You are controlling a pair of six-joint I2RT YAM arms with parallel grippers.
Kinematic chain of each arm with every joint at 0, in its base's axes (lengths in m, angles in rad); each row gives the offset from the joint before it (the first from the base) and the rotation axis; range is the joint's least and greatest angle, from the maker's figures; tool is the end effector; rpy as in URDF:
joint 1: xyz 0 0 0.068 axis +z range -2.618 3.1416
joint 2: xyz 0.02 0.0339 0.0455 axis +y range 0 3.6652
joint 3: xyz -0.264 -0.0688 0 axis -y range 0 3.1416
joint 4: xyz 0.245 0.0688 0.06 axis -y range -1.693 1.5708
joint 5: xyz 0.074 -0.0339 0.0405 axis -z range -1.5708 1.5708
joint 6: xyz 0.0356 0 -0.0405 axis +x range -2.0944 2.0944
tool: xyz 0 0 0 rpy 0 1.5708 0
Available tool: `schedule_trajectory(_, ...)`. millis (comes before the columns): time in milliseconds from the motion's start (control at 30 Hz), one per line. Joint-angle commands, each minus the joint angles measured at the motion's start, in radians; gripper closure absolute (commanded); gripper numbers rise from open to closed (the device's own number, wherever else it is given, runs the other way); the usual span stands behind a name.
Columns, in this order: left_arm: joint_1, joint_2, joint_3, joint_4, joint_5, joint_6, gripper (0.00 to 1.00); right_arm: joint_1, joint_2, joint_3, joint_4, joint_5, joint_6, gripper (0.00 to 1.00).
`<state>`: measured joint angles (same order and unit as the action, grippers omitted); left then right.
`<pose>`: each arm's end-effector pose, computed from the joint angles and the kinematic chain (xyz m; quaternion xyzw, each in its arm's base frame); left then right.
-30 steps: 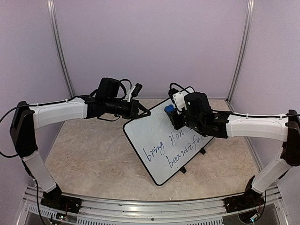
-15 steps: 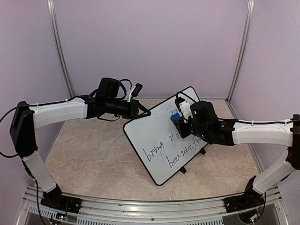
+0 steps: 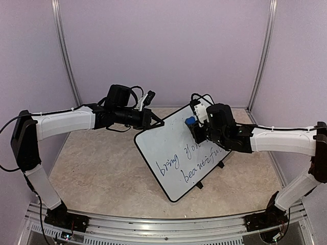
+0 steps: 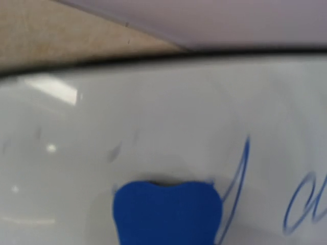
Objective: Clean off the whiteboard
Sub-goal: Erase the whiteboard at the center of the board.
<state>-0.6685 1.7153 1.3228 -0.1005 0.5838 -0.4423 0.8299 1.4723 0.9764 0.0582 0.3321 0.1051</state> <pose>0.3007 -0.2625 0.2874 0.2395 0.8001 -0.4690 0.2874 0.2351 0.2398 0.2668 -0.2121 0.8096 0.1141 0.5354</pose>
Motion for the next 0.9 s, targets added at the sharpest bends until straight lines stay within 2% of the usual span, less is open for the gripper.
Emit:
schedule_trajectory(0, -0.024, -0.04, -0.008, 0.032, 0.056, 0.059, 1.0, -0.025, 0.048, 0.069, 0.021, -0.018, -0.037, 0.73)
schedule_trajectory(167, -0.02, -0.042, -0.007, 0.031, 0.056, 0.059, 1.0, -0.026, 0.047, 0.071, 0.012, -0.042, -0.028, 0.73)
schedule_trajectory(333, -0.02, -0.042, -0.007, 0.032, 0.06, 0.057, 1.0, -0.015, 0.005, -0.005, 0.03, -0.131, 0.008, 0.74)
schedule_trajectory(867, -0.021, -0.048, -0.008, 0.033, 0.059, 0.056, 1.0, -0.001, -0.087, -0.13, -0.021, -0.042, 0.071, 0.74)
